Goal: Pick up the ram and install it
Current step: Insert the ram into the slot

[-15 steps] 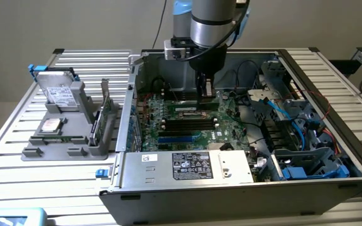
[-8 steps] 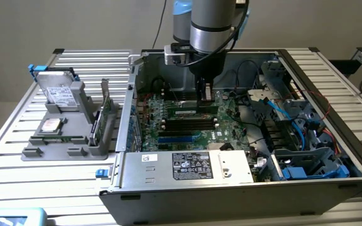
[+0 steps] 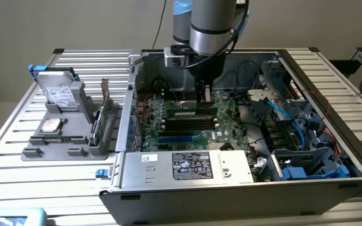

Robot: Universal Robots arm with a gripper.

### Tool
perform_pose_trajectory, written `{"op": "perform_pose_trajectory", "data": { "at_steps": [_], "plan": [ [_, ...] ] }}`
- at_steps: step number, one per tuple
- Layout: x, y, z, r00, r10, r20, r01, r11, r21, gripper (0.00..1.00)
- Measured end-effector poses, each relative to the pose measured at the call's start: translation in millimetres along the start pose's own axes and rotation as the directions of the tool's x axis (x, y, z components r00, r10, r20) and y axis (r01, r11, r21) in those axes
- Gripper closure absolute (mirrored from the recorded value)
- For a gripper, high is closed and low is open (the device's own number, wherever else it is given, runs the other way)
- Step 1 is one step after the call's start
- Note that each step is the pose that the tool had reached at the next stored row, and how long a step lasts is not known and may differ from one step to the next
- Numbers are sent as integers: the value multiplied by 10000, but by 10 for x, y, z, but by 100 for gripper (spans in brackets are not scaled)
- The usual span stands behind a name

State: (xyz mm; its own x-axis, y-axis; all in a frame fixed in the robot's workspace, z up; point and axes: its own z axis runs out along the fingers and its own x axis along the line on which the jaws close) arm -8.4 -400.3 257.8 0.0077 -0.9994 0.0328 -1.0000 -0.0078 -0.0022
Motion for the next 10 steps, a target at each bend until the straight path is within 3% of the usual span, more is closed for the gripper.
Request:
{"op": "perform_pose_trajectory", "data": {
  "at_steps": [7, 10],
  "plan": [
    [0, 7, 16, 10000, -1, 16, 1, 10000, -10, 86],
    [4, 8, 28, 9999, 2, 120, -2, 10000, -9, 86]
  ]
}}
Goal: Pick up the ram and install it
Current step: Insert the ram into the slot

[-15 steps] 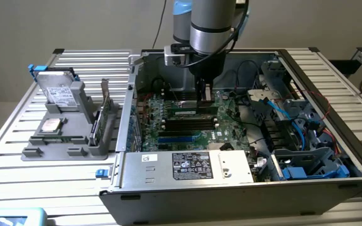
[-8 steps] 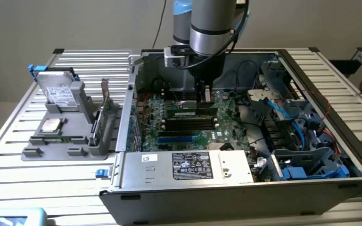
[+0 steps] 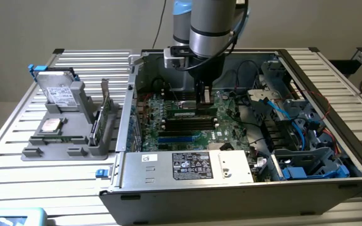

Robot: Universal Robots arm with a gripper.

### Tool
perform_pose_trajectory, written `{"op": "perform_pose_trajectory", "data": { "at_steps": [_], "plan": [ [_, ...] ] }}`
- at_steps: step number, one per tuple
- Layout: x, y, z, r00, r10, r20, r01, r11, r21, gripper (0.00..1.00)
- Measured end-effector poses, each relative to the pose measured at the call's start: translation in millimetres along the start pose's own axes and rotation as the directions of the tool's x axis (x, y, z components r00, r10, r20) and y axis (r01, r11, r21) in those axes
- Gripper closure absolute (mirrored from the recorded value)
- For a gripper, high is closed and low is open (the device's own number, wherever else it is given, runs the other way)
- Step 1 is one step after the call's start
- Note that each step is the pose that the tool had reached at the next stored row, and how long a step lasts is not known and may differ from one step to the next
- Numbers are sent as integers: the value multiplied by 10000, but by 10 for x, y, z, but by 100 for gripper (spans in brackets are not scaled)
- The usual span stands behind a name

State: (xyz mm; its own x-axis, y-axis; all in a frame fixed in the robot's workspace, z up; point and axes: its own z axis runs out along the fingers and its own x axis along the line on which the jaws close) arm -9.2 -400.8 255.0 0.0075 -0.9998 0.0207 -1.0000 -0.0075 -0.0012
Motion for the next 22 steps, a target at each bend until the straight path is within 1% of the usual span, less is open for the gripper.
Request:
{"op": "perform_pose_trajectory", "data": {
  "at_steps": [2, 4, 5, 7, 8, 9, 11, 17, 22],
  "plan": [
    [2, 0, 5, 10000, 1, 6, -1, 10000, -1, 86],
    [3, 0, 11, 10000, 0, -3, 0, 10000, -3, 86],
    [3, -1, 11, 10000, 0, -23, 0, 10000, -3, 86],
    [4, -1, 15, 9999, 0, -120, 0, 10000, -3, 86],
    [5, -1, 17, 9999, -1, -151, 1, 10000, -3, 86],
    [5, -1, 21, 9999, -2, -168, 1, 10000, -3, 86],
    [7, 0, 32, 9998, 1, -175, -1, 10000, -4, 86],
    [45, 0, 61, 9999, 26, -170, -26, 10000, -4, 86],
    [45, 6, 92, 9998, 37, -170, -37, 10000, -4, 86]
  ]
}}
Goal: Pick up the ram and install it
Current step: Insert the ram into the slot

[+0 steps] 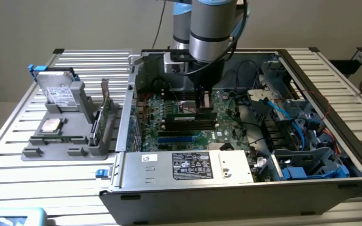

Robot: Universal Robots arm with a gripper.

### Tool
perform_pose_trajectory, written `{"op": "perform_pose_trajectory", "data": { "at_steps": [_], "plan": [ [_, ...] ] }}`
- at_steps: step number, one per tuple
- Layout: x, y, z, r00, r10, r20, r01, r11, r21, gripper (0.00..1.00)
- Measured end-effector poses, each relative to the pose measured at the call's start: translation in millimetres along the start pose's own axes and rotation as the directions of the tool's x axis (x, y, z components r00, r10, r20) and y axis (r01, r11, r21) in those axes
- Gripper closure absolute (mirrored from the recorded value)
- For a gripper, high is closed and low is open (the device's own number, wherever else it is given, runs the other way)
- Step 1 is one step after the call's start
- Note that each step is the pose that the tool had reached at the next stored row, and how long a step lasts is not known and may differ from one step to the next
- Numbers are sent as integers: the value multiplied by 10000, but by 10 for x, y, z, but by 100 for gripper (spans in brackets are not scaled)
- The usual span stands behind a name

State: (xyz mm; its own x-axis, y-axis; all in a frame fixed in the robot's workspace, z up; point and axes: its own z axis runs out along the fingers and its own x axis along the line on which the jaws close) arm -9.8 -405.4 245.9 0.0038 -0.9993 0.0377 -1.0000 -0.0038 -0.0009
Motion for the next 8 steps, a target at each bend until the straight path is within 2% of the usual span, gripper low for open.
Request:
{"op": "perform_pose_trajectory", "data": {
  "at_steps": [5, 8],
  "plan": [
    [-5, 4, 31, 10000, 8, -2, -8, 10000, -1, 86],
    [-13, 3, 49, 10000, 6, -47, -6, 10000, 0, 86]
  ]
}}
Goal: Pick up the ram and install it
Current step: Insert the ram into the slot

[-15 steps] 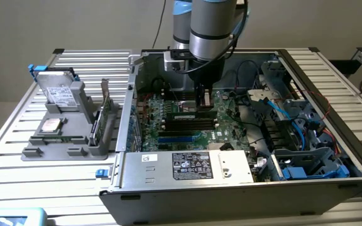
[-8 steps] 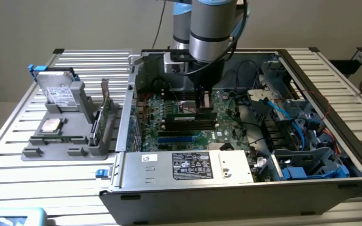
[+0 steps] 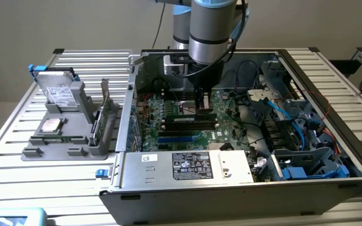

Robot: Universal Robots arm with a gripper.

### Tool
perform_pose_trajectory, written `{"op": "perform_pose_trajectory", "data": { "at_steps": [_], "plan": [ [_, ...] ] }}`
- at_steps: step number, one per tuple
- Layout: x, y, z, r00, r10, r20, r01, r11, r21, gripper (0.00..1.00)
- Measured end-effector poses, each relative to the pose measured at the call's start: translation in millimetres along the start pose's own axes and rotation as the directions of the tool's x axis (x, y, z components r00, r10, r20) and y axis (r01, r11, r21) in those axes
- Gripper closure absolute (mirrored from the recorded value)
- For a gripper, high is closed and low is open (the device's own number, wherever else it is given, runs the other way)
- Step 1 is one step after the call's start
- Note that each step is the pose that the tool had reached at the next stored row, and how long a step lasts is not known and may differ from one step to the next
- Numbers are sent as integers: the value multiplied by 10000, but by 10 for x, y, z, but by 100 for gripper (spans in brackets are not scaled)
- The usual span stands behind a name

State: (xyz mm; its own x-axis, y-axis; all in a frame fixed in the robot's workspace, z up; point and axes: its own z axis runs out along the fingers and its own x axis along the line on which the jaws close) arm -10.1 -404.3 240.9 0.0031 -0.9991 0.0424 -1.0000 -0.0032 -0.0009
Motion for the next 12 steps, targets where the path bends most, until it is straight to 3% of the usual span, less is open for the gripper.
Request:
{"op": "perform_pose_trajectory", "data": {
  "at_steps": [2, 9, 12],
  "plan": [
    [-3, 0, 12, 10000, 1, -30, -1, 10000, -1, 86],
    [-32, 0, 41, 10000, 1, -50, -1, 10000, 1, 86],
    [-33, 4, 50, 10000, 6, -94, -6, 10000, -1, 86]
  ]
}}
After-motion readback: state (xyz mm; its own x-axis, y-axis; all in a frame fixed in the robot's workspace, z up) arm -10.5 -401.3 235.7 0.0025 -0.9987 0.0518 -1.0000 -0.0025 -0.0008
